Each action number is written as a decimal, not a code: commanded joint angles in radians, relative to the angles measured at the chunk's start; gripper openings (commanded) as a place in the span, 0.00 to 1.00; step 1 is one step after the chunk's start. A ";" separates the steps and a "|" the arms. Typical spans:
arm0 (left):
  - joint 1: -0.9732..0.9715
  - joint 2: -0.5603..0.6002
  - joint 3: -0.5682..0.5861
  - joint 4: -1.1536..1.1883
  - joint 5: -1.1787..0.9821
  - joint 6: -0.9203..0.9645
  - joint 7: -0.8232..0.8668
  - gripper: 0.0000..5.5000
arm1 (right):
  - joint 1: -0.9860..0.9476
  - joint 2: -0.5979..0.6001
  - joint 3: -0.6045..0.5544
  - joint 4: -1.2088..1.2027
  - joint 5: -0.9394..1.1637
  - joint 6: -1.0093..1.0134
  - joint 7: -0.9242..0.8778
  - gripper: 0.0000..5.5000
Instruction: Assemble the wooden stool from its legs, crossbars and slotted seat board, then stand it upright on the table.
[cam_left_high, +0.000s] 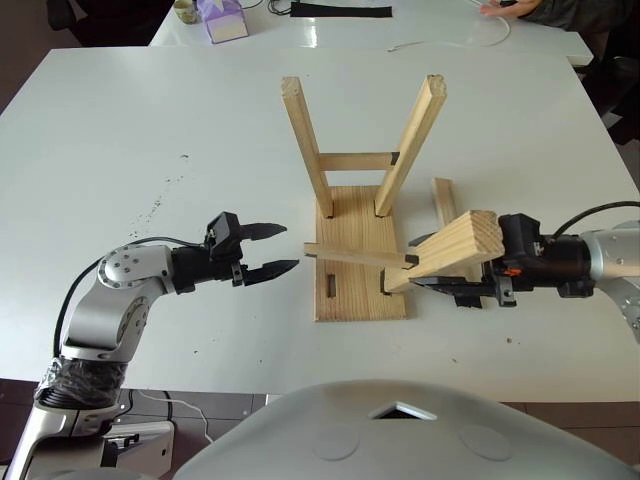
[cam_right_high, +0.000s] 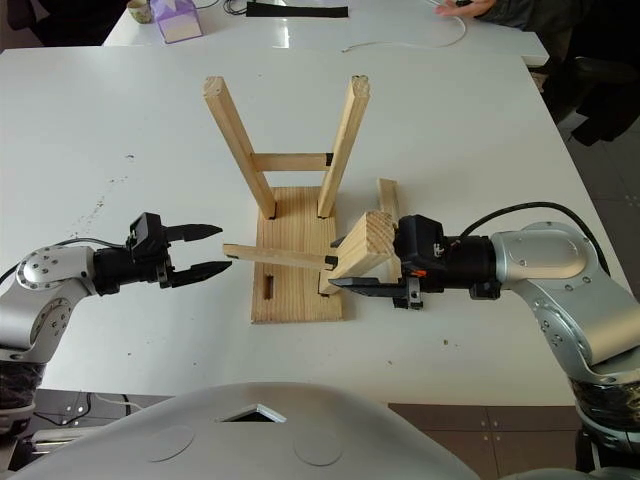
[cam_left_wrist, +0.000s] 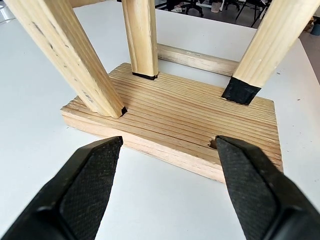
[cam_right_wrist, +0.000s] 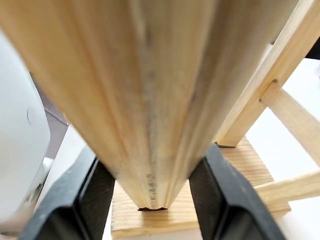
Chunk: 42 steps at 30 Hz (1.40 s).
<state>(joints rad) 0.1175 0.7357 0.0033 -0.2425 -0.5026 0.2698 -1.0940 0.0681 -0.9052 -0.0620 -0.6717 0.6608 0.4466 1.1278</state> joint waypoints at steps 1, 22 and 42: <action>-0.010 -0.004 0.002 -0.030 -0.013 0.017 -0.001 0.62 | 0.027 -0.034 0.017 0.063 -0.057 -0.034 0.042 0.37; -0.011 -0.025 -0.014 -0.025 0.011 -0.002 0.012 0.62 | -0.022 -0.099 0.025 0.151 -0.033 -0.065 0.115 0.37; -0.019 -0.042 -0.022 -0.038 0.028 0.009 0.022 0.62 | -0.031 -0.120 0.146 0.161 -0.083 -0.066 0.094 0.37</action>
<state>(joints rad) 0.0993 0.6947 -0.0108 -0.2711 -0.4875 0.2715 -1.0860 -0.0078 -0.9722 0.0492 -0.5297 0.6313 0.2979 1.2104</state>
